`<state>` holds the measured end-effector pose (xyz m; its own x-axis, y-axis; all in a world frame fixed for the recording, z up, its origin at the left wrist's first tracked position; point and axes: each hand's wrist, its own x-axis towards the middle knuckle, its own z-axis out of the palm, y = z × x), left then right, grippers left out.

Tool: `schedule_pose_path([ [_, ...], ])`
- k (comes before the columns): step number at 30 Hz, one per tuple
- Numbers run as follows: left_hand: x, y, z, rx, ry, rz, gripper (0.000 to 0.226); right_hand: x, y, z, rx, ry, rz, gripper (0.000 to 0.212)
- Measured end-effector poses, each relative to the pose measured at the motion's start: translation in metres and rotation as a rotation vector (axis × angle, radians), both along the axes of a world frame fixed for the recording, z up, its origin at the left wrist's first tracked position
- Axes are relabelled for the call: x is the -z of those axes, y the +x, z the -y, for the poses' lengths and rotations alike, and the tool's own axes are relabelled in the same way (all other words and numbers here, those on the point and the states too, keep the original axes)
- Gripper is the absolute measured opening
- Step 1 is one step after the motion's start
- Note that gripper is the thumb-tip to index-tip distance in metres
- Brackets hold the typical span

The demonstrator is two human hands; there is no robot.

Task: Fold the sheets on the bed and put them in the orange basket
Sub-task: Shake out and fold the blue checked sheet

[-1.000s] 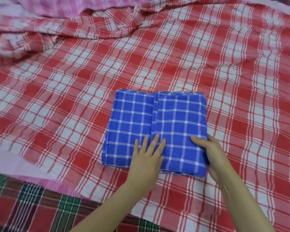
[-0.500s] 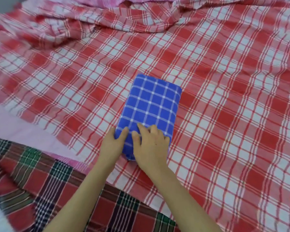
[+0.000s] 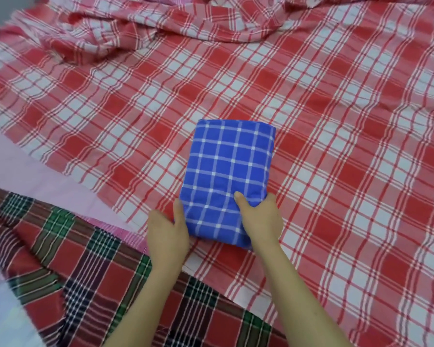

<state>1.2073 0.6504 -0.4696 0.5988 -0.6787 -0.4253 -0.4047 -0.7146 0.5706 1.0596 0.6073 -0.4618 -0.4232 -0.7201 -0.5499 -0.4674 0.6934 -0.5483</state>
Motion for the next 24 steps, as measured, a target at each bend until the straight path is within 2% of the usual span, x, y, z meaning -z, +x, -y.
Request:
schedule_pose_path([
  [1, -0.003, 0.002, -0.008, -0.094, 0.05, -0.13, 0.08, -0.002, 0.002, -0.003, 0.072, 0.008, 0.065, 0.06],
  [2, -0.009, 0.003, -0.016, -0.229, 0.123, -0.358, 0.091, -0.003, 0.005, -0.008, 0.143, 0.017, 0.133, 0.058],
  [4, -0.03, 0.002, -0.032, -0.47, 0.277, -0.898, 0.087, -0.007, 0.016, -0.029, 0.291, 0.047, 0.317, 0.054],
  [5, -0.038, 0.004, -0.039, -0.509, 0.319, -1.049, 0.08, -0.01, 0.02, -0.043, 0.378, 0.065, 0.432, 0.05],
  [6, -0.043, 0.005, -0.043, -0.536, 0.317, -1.123, 0.071, -0.012, 0.023, -0.055, 0.471, 0.086, 0.549, 0.045],
  [9, -0.051, 0.006, -0.062, -0.646, 0.2, -1.059, 0.043, -0.029, 0.029, -0.105, 0.628, 0.202, 0.796, 0.043],
  [11, -0.055, 0.006, -0.078, -0.704, 0.069, -0.883, 0.04, -0.044, 0.031, -0.133, 0.645, 0.301, 0.911, 0.036],
  [14, -0.078, 0.004, -0.104, -0.593, -0.158, -0.524, 0.046, -0.063, 0.028, -0.16, 0.679, 0.363, 1.093, 0.024],
  [16, -0.11, 0.005, -0.124, -0.465, -0.282, -0.398, 0.038, -0.077, 0.022, -0.171, 0.758, 0.325, 1.232, 0.036],
  [18, -0.144, 0.012, -0.14, -0.353, -0.391, -0.367, 0.038, -0.091, 0.016, -0.179, 0.868, 0.319, 1.363, 0.044],
  [20, -0.184, 0.031, -0.157, -0.259, -0.434, -0.361, 0.04, -0.113, 0.017, -0.186, 0.9, 0.345, 1.427, 0.043],
  [24, -0.253, 0.09, -0.191, -0.188, -0.491, -0.415, 0.043, -0.149, 0.046, -0.191, 0.71, 0.322, 1.333, 0.032],
])
